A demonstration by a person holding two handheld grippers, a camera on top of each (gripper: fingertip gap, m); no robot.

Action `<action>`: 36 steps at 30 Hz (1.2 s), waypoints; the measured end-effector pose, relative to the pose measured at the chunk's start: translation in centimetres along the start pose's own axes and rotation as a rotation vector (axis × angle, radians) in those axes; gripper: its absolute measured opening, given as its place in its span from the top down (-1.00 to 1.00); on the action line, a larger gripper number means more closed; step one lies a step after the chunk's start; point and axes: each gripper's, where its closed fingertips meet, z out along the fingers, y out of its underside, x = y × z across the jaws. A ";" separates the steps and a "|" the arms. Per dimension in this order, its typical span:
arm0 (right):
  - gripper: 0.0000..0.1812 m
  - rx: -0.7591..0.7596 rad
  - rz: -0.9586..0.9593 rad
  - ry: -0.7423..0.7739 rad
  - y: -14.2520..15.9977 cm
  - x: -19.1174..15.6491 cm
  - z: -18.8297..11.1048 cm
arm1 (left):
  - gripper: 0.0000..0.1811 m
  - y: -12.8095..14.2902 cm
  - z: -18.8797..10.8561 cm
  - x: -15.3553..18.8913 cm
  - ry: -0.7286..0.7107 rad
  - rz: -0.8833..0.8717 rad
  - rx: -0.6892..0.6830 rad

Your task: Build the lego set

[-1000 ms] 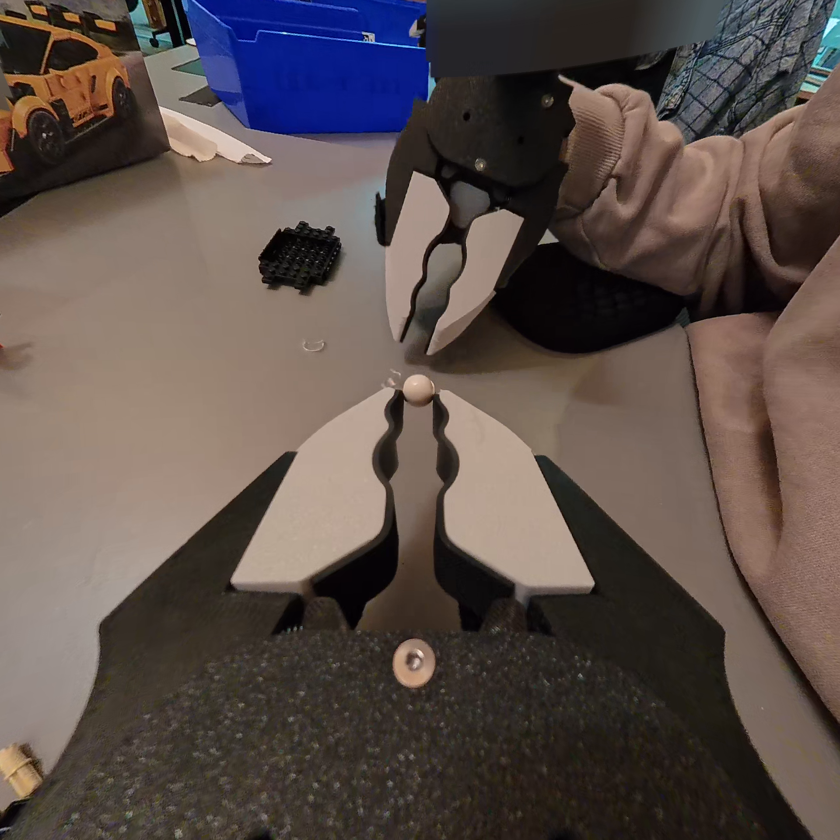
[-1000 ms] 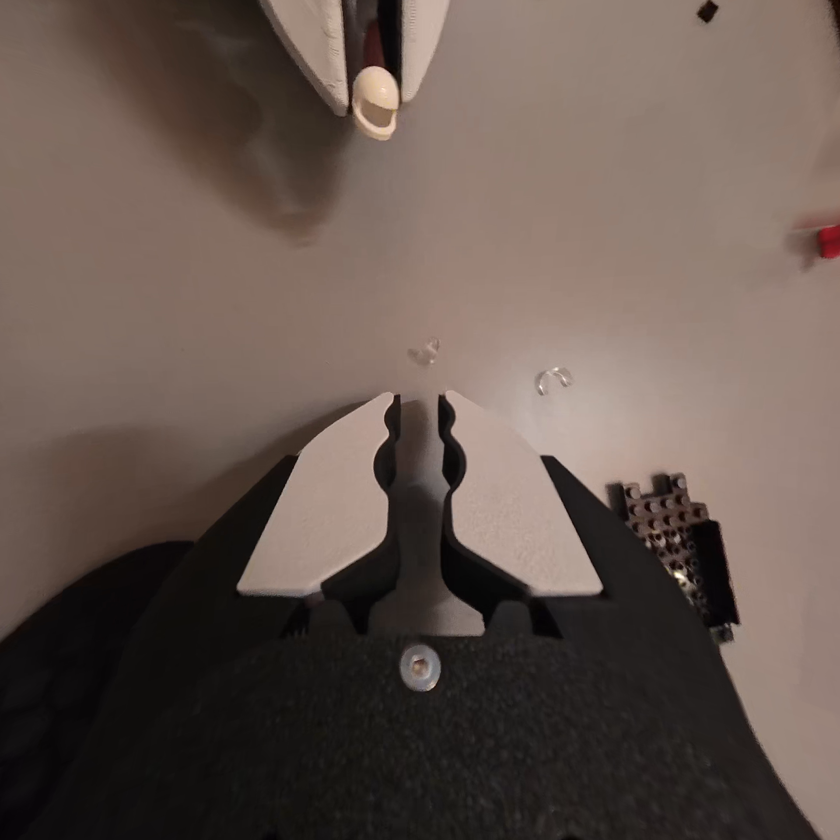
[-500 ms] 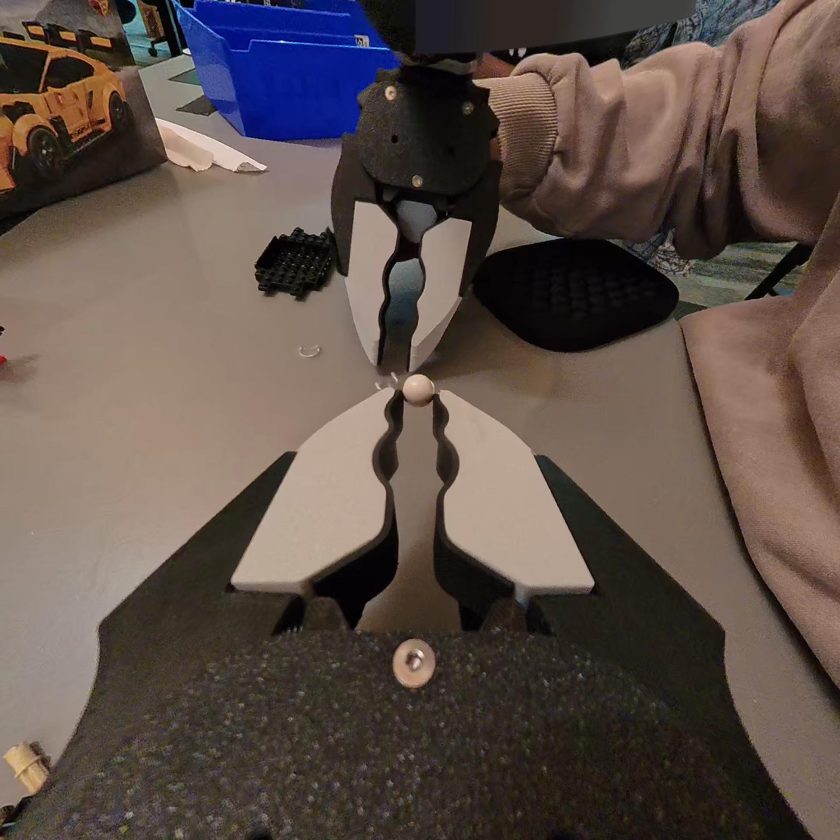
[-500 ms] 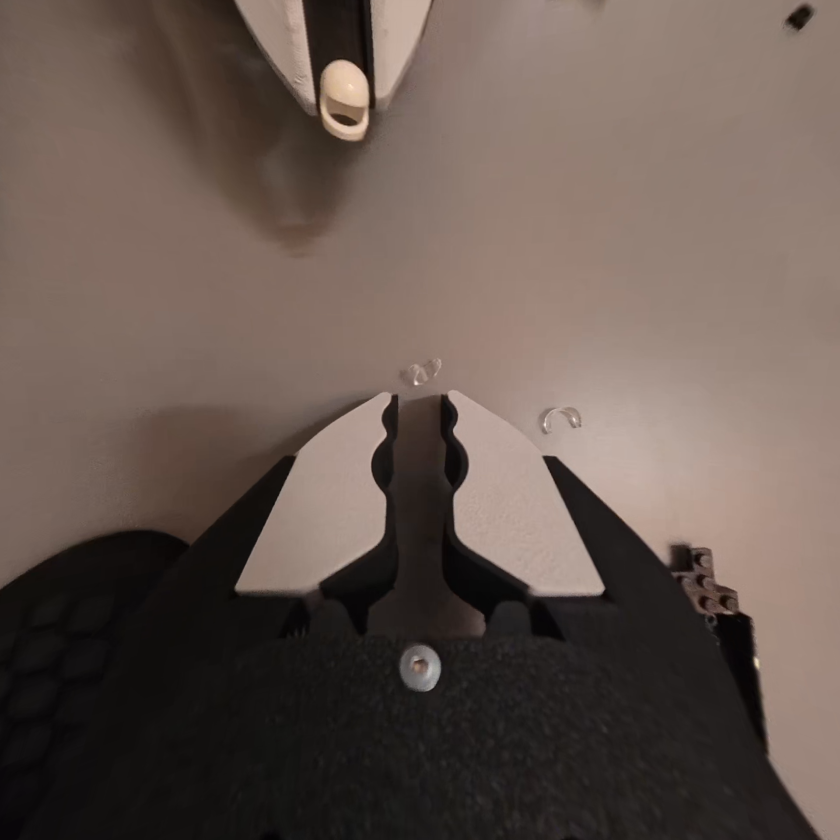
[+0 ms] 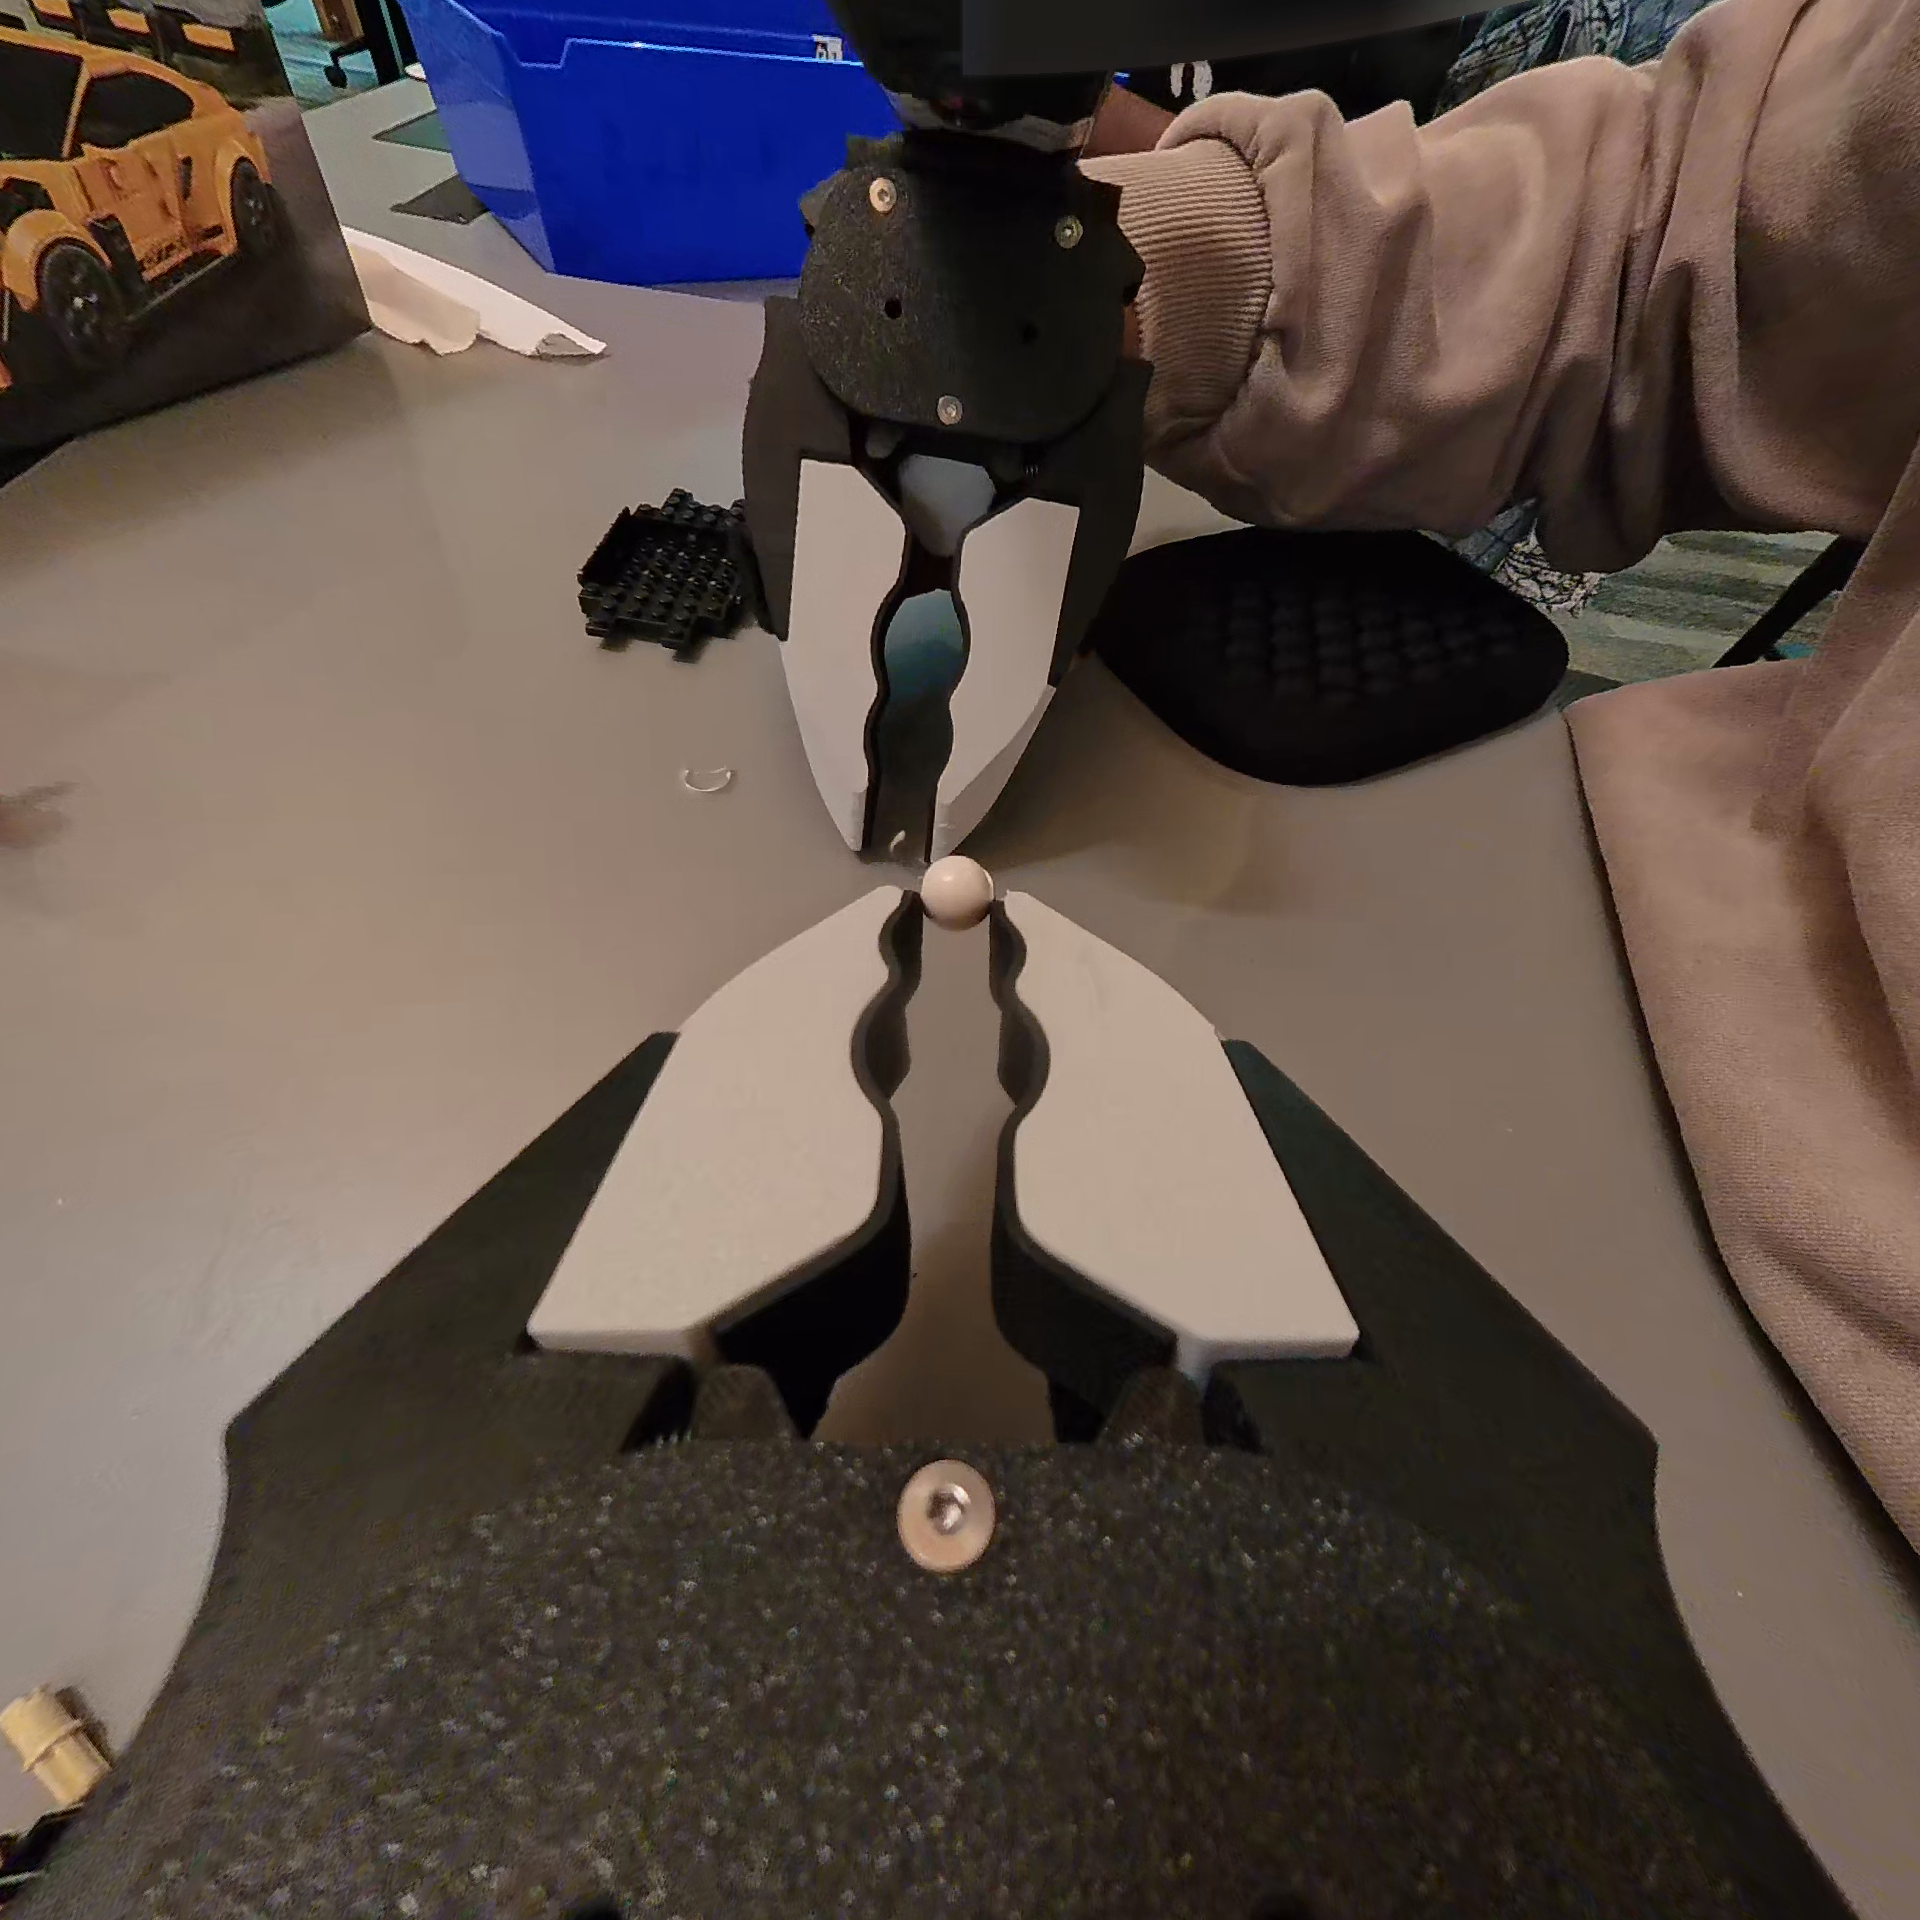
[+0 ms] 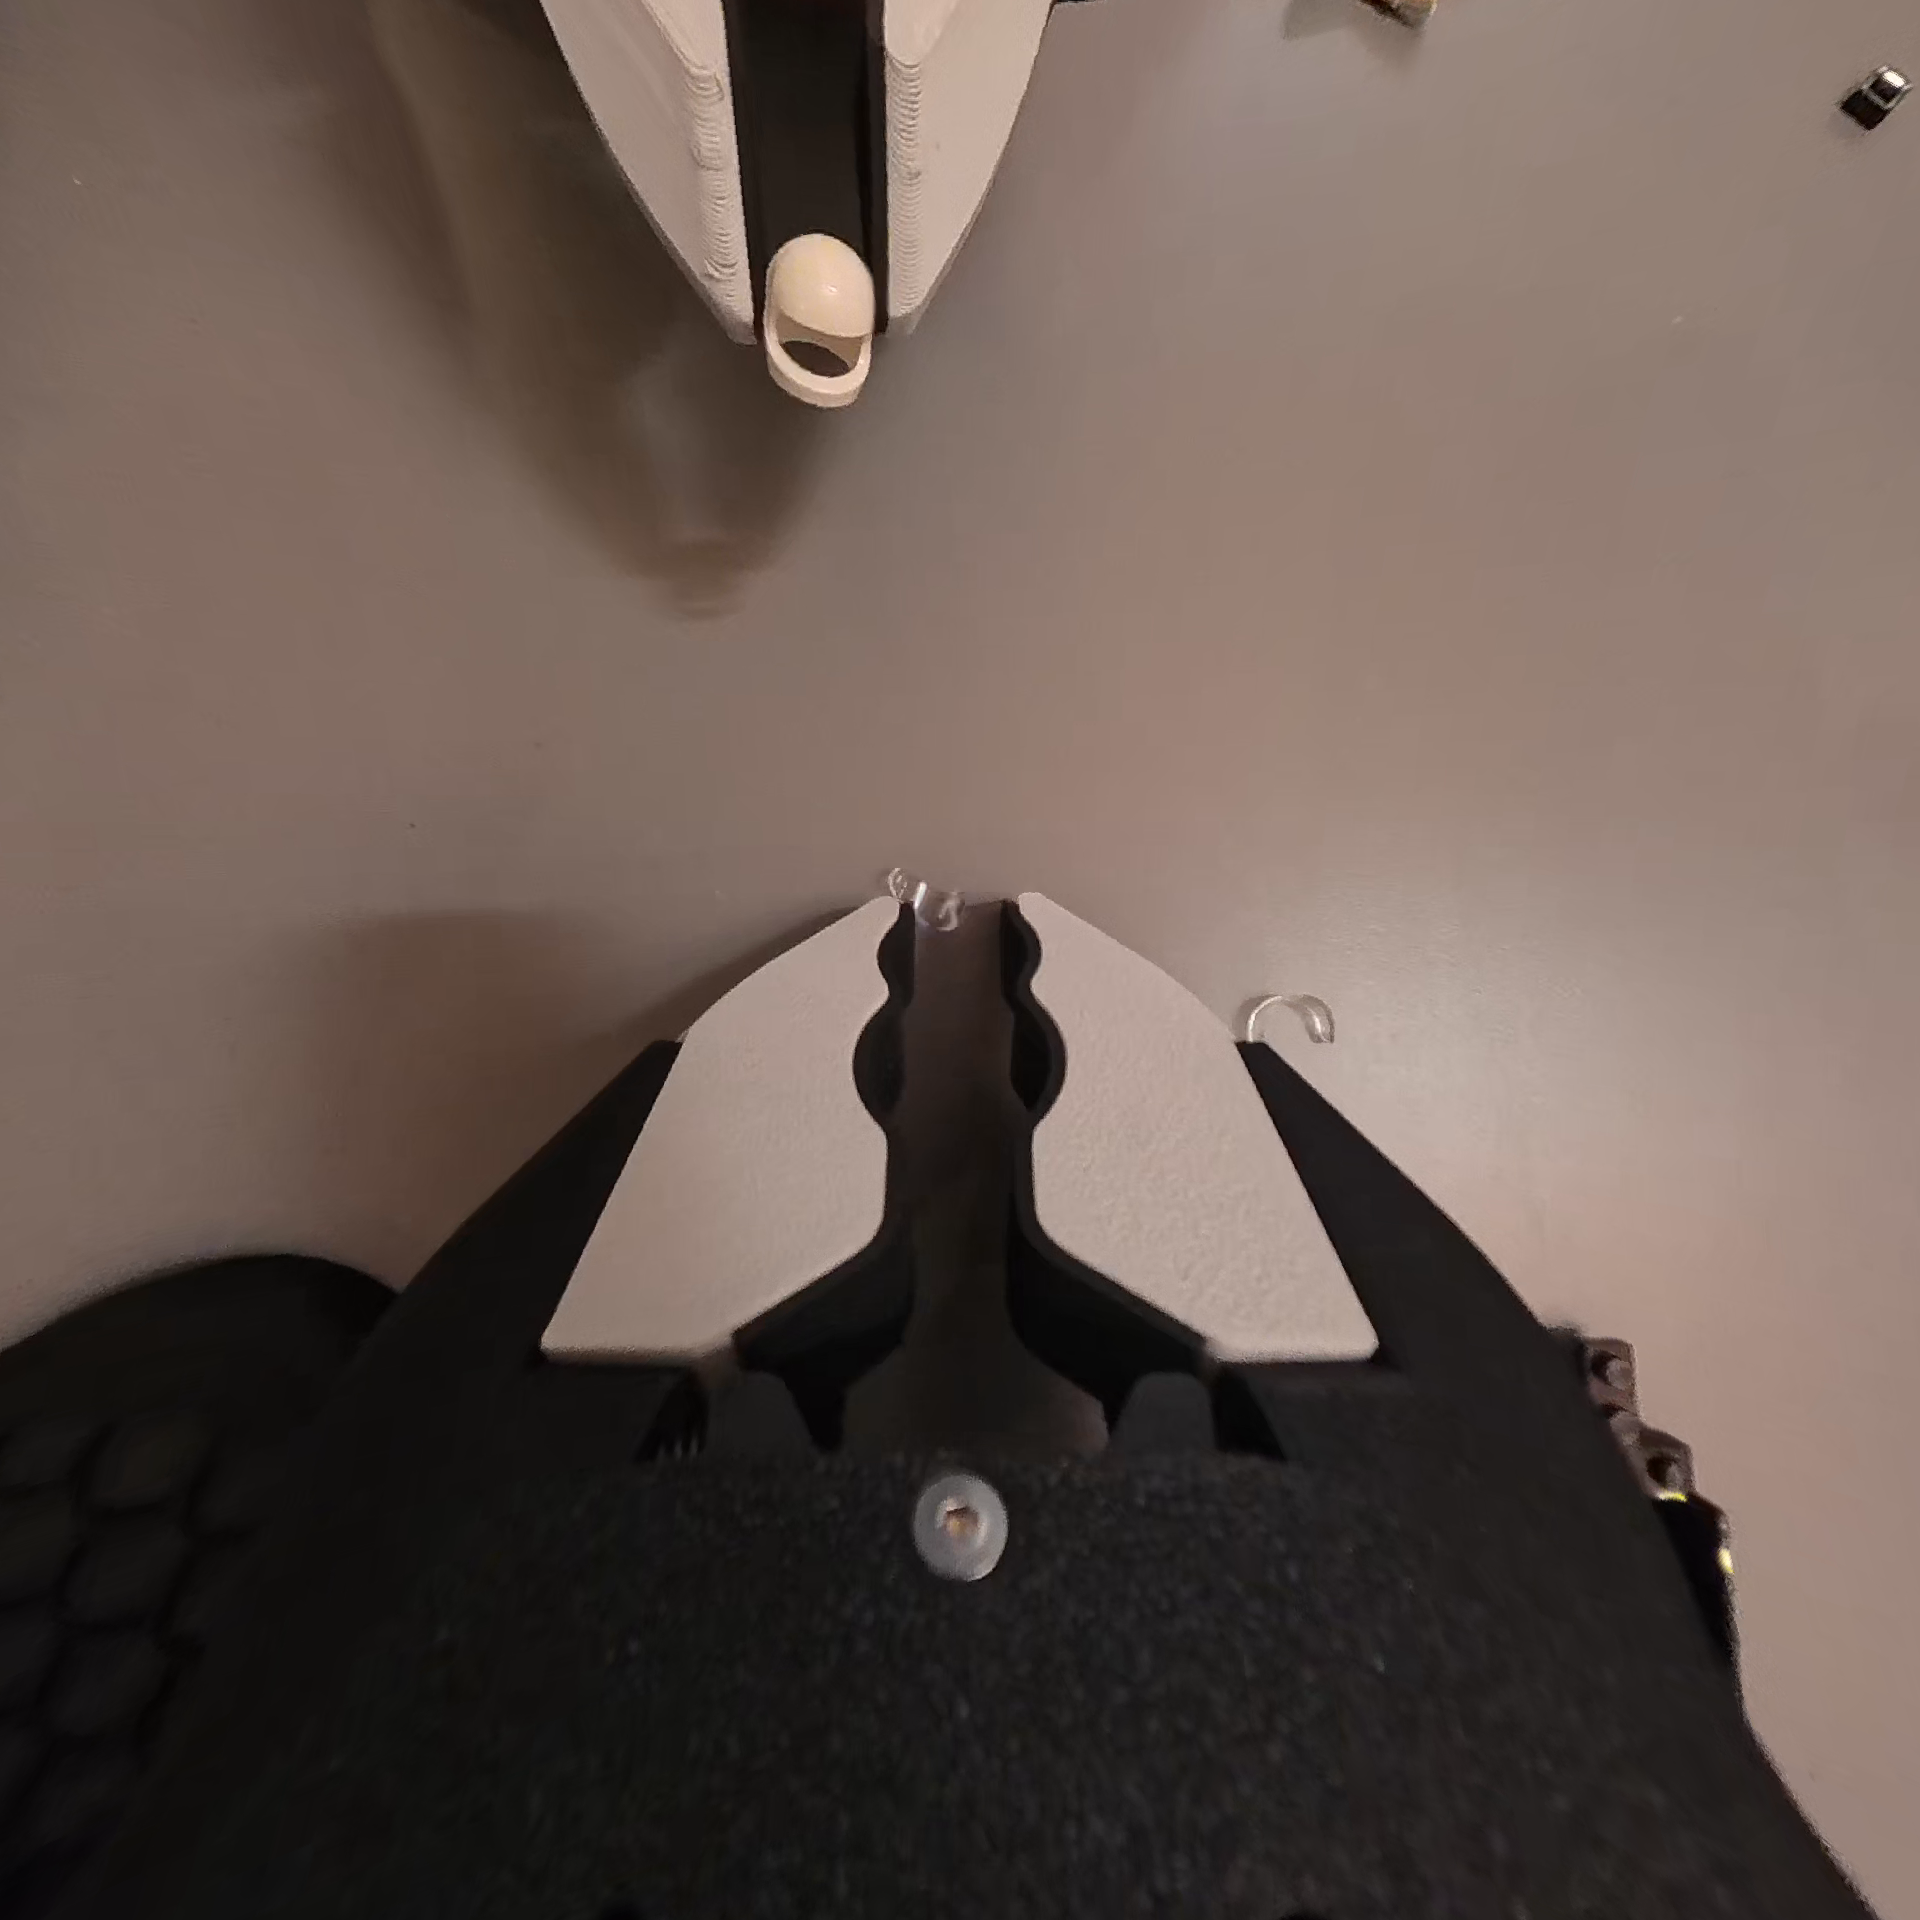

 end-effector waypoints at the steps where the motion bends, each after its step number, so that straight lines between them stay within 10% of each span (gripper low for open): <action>1: 0.83 0.000 0.003 0.005 0.1 0.0 -0.1 | 0.87 0.0 0.0 0.0 0.001 0.001 -0.001; 16: 0.82 0.032 0.116 0.290 0.7 4.4 -2.6 | 0.87 -0.2 0.0 0.2 0.007 -0.001 0.007; 36: 0.77 -0.927 -0.267 -0.074 1.6 5.8 -1.9 | 0.87 -0.5 -3.8 -3.1 -0.096 -0.037 0.045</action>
